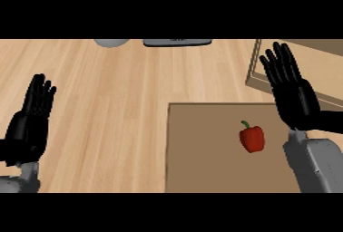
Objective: Pick the bell pepper from the tray and place it in the cardboard box
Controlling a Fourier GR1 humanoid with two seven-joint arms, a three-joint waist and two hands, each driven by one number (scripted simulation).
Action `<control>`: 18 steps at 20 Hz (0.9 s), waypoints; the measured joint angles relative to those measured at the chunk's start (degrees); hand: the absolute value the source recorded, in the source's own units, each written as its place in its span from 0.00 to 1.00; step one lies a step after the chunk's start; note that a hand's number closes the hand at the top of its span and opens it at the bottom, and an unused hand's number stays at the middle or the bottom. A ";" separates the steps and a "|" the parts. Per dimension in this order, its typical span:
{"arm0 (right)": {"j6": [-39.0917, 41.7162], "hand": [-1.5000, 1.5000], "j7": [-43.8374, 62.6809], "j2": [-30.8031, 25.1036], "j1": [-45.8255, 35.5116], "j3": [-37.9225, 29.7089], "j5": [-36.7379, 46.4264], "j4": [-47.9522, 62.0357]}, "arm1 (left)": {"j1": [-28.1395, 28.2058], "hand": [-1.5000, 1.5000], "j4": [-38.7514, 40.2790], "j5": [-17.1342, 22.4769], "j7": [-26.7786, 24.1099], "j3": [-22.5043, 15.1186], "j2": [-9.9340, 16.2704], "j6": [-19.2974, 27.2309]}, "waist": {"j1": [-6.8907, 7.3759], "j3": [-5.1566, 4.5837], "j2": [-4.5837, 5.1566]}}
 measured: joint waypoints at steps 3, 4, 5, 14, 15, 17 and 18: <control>-4.68 0.00 1.78 0.01 3.49 0.22 3.66 0.83 | -1.73 0.50 0.46 -2.04 1.33 -2.94 0.18 -1.31 | -0.16 -0.63 -0.31; -7.23 0.00 3.14 0.15 4.78 0.66 5.59 1.33 | -2.05 0.50 0.51 -2.72 1.62 -4.15 0.51 -2.16 | -0.44 -0.78 -0.36; -9.76 0.00 4.46 0.14 6.47 1.06 7.64 2.05 | -2.22 0.50 0.55 -3.32 1.90 -5.38 0.87 -3.10 | -0.91 -0.91 -0.39; -27.25 0.00 7.45 -12.18 16.93 5.52 36.13 6.12 | -2.79 0.50 0.95 -4.53 4.50 -11.33 1.65 -8.17 | -3.95 -1.85 -0.46; -29.33 0.00 8.37 -13.04 18.12 6.83 39.92 5.77 | -2.86 0.50 0.80 -4.66 4.81 -11.90 1.69 -8.61 | -3.67 -1.86 -0.63; -32.52 0.00 11.45 -14.85 20.12 9.11 47.00 4.21 | -3.36 0.50 0.97 -4.76 5.55 -12.77 1.48 -9.25 | -3.42 -1.94 -0.89; -33.52 0.00 13.57 -15.70 20.97 10.07 50.20 2.89 | -3.47 0.50 1.01 -5.15 5.69 -13.44 1.05 -9.19 | -3.31 -1.94 -1.03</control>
